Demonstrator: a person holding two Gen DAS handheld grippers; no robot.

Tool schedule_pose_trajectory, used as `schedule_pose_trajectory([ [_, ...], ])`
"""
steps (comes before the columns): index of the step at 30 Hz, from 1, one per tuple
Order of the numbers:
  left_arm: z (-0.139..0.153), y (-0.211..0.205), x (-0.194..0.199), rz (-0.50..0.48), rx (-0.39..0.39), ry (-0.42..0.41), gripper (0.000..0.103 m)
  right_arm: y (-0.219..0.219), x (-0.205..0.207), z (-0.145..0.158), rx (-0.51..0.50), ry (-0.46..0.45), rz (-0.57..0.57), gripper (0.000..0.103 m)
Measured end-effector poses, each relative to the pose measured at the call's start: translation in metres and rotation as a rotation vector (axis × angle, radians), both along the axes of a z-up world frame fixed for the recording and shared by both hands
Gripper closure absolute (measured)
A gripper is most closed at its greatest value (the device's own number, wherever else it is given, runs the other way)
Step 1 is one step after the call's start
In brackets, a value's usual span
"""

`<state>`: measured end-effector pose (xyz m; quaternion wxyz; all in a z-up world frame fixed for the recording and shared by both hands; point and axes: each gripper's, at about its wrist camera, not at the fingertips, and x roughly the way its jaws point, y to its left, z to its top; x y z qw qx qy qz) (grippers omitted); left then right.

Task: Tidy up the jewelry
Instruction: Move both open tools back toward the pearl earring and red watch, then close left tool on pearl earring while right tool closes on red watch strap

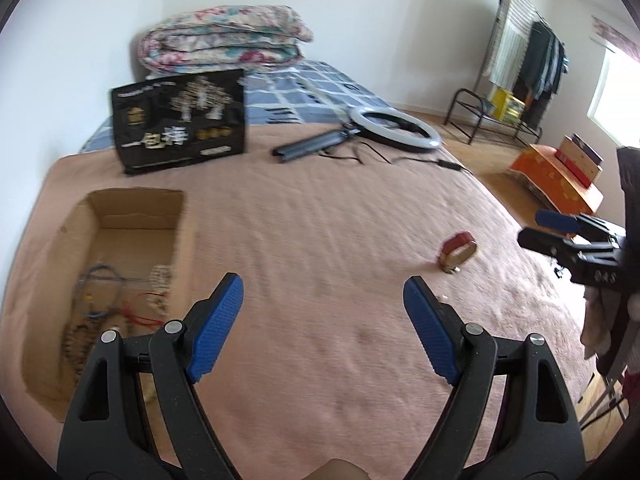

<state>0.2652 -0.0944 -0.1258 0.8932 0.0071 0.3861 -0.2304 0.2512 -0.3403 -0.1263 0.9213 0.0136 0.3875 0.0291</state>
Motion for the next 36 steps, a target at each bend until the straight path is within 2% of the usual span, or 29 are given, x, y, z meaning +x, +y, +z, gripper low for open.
schedule_pose_trajectory([
  [10,-0.029,-0.064,-0.007,-0.112,0.034,0.031,0.019,-0.035,0.003,-0.023,0.001,0.032,-0.043,0.023],
  [20,-0.064,-0.115,-0.012,-0.251,0.066,0.092,0.042,-0.042,0.024,-0.059,0.06,0.092,-0.01,0.023],
  [25,-0.072,-0.133,-0.009,-0.285,0.07,0.106,0.049,-0.042,0.034,-0.071,0.06,0.107,0.004,0.023],
  [32,-0.08,-0.152,-0.005,-0.33,0.079,0.115,0.067,-0.049,0.042,-0.079,0.078,0.113,0.008,0.023],
  [36,-0.089,-0.162,-0.004,-0.344,0.108,0.118,0.07,-0.051,0.045,-0.083,0.083,0.122,0.02,0.023],
])
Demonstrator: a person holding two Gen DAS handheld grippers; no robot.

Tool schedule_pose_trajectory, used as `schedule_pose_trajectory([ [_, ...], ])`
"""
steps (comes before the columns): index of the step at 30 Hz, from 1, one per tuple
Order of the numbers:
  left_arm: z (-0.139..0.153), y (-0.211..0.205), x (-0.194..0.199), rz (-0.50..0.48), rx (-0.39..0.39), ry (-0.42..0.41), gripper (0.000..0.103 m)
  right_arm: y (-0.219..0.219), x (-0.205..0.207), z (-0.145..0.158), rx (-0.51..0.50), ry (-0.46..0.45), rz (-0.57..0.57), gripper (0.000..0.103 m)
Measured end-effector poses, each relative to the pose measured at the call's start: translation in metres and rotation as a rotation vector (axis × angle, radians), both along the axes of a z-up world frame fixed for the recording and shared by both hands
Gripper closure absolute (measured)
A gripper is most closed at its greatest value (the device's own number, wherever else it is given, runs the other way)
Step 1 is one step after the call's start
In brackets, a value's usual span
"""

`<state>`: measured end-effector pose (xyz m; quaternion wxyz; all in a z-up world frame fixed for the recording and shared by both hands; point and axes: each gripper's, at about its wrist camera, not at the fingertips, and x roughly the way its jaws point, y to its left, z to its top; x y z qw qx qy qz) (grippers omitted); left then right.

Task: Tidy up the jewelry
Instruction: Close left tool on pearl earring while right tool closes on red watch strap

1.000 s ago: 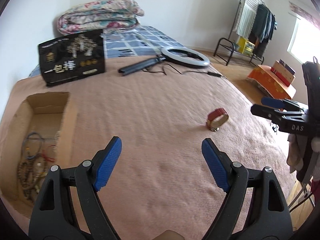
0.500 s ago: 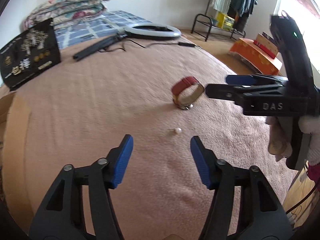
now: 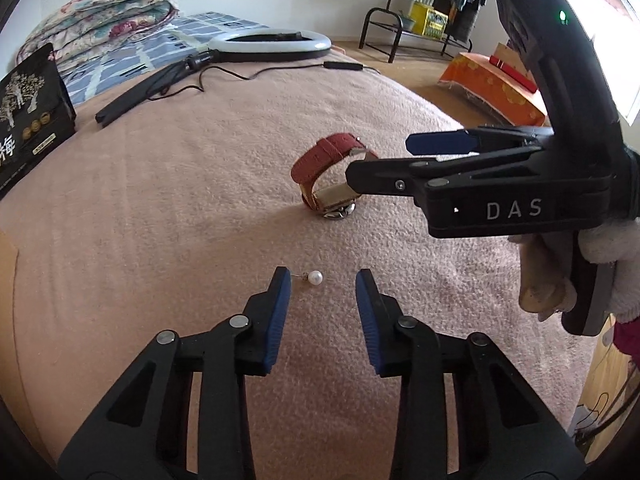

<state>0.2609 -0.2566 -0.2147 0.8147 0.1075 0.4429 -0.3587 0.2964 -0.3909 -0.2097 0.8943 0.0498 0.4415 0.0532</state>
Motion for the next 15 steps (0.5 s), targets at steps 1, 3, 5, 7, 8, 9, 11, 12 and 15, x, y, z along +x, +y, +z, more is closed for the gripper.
schedule_pose_trajectory([
  [1,-0.002,-0.002,0.0,-0.001,0.009,-0.001,0.07,0.0,0.0,-0.001,-0.001,0.0,0.003,0.023],
  [3,-0.006,-0.005,0.002,0.005,0.034,-0.009,0.07,0.0,0.002,-0.003,0.0,0.002,0.006,0.023],
  [5,-0.01,-0.006,0.004,0.01,0.042,-0.008,0.07,0.0,0.005,-0.005,0.001,0.003,0.004,0.026],
  [7,-0.013,-0.006,0.006,0.017,0.043,-0.005,0.07,0.001,0.008,-0.007,0.007,0.009,0.006,0.032],
  [8,-0.014,-0.005,0.008,0.02,0.043,-0.005,0.07,0.001,0.009,-0.008,0.009,0.012,0.008,0.032],
  [9,-0.014,-0.005,0.008,0.022,0.041,-0.006,0.07,0.001,0.01,-0.01,0.008,0.015,0.009,0.032],
  [11,-0.015,-0.004,0.009,0.02,0.04,-0.008,0.07,0.002,0.011,-0.012,0.008,0.018,0.011,0.033],
  [12,-0.016,-0.005,0.01,0.017,0.042,-0.009,0.07,0.003,0.012,-0.013,0.01,0.019,0.012,0.033],
  [15,-0.016,-0.005,0.01,0.02,0.048,-0.018,0.078,0.004,0.014,-0.015,0.013,0.024,0.016,0.043],
])
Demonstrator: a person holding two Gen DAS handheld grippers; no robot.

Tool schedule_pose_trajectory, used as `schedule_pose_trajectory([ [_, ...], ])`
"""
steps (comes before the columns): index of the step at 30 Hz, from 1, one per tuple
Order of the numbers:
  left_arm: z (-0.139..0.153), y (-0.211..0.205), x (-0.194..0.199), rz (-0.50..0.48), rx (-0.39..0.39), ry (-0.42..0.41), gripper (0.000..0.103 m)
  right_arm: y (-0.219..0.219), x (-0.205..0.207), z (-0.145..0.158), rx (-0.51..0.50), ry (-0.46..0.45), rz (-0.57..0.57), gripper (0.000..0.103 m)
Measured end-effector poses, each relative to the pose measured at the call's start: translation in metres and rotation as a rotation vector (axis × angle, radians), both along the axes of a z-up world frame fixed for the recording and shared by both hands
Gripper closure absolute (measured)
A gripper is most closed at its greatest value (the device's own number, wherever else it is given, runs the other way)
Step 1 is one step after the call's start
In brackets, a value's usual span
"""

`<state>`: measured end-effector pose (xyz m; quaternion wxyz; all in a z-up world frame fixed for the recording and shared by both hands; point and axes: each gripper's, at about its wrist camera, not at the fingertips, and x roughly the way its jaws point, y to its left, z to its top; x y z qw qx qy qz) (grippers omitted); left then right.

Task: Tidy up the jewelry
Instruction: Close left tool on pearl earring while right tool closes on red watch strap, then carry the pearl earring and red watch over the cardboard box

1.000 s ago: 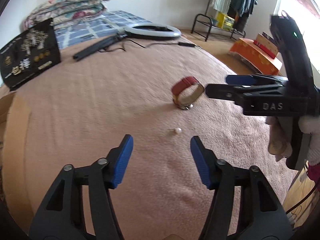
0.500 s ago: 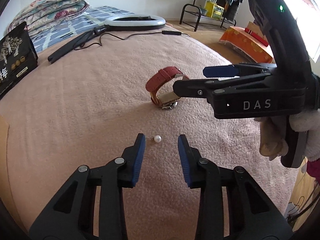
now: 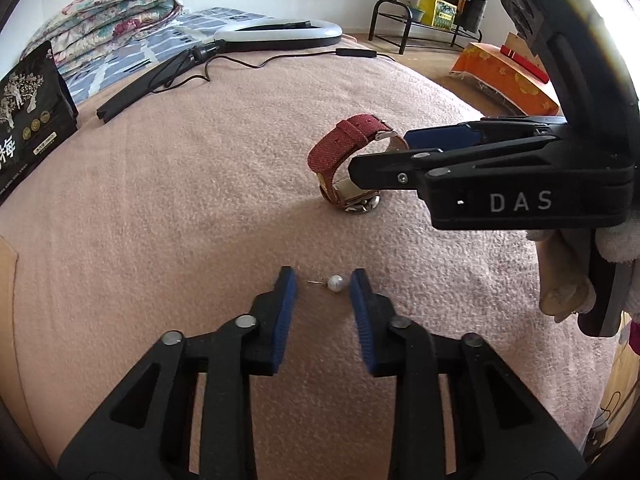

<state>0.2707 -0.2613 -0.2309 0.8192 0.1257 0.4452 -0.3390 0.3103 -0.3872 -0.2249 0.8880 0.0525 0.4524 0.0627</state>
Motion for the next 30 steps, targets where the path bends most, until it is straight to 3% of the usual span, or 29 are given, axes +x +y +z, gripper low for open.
schedule_pose_trajectory([
  [5,0.0,0.001,0.0,0.001,-0.001,-0.006,0.086,0.002,0.005,-0.004,-0.006,0.012,0.0,0.058],
  [9,0.0,0.0,-0.002,-0.005,0.005,-0.02,0.086,0.002,0.006,-0.006,0.012,0.023,0.003,0.084],
  [11,0.0,0.0,-0.003,-0.007,0.005,-0.024,0.087,0.001,0.005,-0.006,0.026,0.018,0.0,0.091],
  [15,0.001,0.001,-0.003,-0.006,0.004,-0.025,0.088,0.0,0.003,-0.003,0.024,0.008,-0.008,0.094],
  [16,0.001,0.002,-0.003,-0.005,0.004,-0.024,0.096,0.0,0.002,-0.002,0.025,0.003,-0.011,0.095],
  [30,0.012,0.019,-0.01,0.019,-0.008,-0.04,0.096,-0.003,-0.015,0.025,0.019,-0.052,-0.028,0.097],
])
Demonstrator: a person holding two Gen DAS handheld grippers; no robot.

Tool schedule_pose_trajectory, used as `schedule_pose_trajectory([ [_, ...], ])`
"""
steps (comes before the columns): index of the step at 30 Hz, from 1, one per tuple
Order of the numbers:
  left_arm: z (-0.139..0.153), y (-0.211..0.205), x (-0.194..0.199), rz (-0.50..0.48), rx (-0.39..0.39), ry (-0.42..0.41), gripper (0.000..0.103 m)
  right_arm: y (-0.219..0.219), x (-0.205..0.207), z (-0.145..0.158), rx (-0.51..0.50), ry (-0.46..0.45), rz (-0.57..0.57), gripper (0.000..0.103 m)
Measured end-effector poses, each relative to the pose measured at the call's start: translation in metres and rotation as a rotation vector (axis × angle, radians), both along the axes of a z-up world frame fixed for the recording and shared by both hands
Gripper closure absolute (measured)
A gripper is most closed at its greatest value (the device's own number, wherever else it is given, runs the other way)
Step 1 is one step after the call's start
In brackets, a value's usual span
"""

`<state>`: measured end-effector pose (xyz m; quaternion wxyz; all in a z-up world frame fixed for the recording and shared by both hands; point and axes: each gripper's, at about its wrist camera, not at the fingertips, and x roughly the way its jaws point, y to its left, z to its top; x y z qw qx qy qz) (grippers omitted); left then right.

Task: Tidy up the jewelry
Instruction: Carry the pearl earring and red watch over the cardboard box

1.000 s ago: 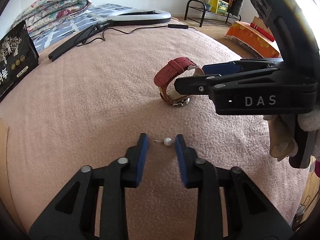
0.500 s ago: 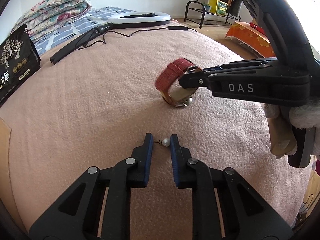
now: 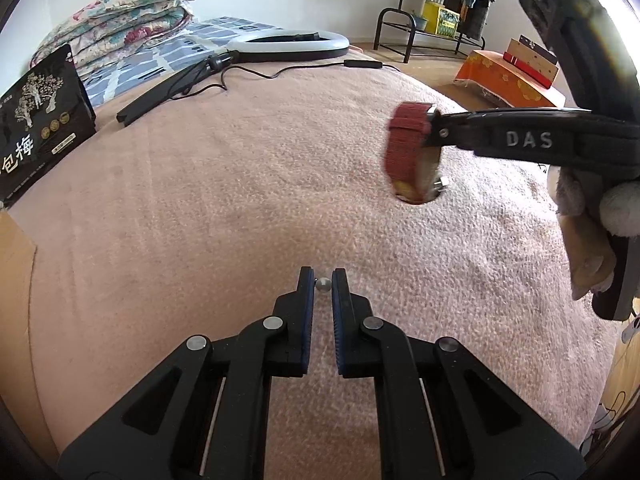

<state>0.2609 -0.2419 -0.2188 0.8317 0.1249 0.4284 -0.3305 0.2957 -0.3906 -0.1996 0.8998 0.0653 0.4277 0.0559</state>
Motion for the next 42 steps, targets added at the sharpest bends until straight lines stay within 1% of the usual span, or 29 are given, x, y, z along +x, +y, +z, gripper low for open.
schedule_pose_trajectory([
  [6,0.008,0.021,0.004,0.04,-0.025,-0.001,0.096,-0.001,-0.007,0.013,0.009,-0.029,0.002,0.098],
  [12,0.029,0.054,0.008,0.092,-0.057,-0.03,0.096,0.007,-0.01,0.027,0.02,-0.054,0.019,0.098],
  [18,0.049,0.087,0.015,0.144,-0.079,-0.061,0.096,0.028,-0.008,0.044,0.028,-0.074,0.053,0.098],
  [28,0.08,0.156,0.019,0.241,-0.107,-0.118,0.096,0.084,0.004,0.068,0.028,-0.103,0.133,0.098],
  [42,0.096,0.263,0.033,0.392,-0.103,-0.157,0.096,0.18,0.037,0.083,0.025,-0.112,0.248,0.098],
])
